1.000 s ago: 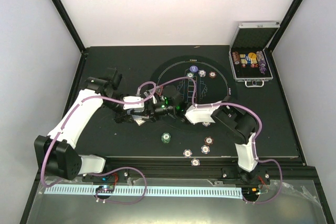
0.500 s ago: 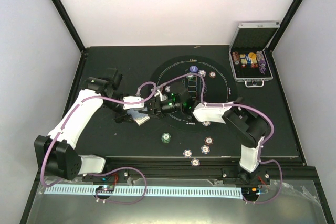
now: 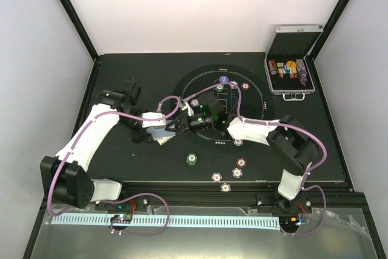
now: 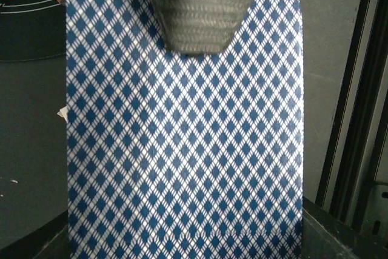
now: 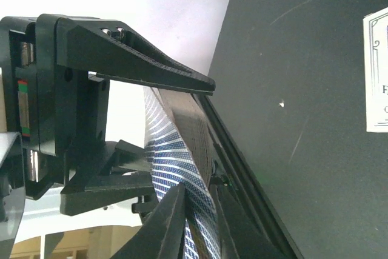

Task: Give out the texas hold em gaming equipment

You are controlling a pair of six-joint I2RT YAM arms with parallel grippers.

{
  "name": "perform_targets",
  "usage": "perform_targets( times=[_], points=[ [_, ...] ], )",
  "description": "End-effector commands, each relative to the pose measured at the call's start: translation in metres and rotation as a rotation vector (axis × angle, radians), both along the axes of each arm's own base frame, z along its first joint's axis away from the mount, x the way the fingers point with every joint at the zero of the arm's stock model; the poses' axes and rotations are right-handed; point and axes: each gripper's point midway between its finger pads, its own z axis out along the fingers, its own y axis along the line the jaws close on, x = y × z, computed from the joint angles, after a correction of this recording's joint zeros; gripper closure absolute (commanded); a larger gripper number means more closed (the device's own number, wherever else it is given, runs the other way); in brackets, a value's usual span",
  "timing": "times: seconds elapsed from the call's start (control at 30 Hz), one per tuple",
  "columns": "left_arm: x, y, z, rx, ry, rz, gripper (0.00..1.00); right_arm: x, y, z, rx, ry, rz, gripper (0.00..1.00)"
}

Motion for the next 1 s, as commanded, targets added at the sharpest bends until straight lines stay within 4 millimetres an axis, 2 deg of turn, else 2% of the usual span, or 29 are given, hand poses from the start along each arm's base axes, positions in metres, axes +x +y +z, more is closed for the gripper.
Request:
perform_targets(
  times=[0.0,0.3,0.5,0.83,0.97],
  points=[
    [0.003,-0.003,0.007,-0.024,-0.026,0.005,0.98,0.007,-0.013,-0.001,-0.055,-0.014,-0.032,0.88],
    [0.003,0.002,0.002,0.0,-0.022,0.018,0.99,0.022,-0.035,0.004,-0.069,-0.026,-0.052,0.99],
    [0.004,0.004,0.0,0.005,-0.022,0.026,0.98,0.033,-0.046,0.011,-0.044,-0.022,-0.054,0.99],
    [0.004,0.002,-0.006,-0.009,-0.015,0.03,0.98,0.029,-0.042,0.027,0.027,-0.013,-0.032,0.99],
    [0.007,-0.002,-0.006,-0.034,-0.018,0.036,0.98,0.013,-0.029,0.03,0.038,-0.012,0.007,0.99]
  ],
)
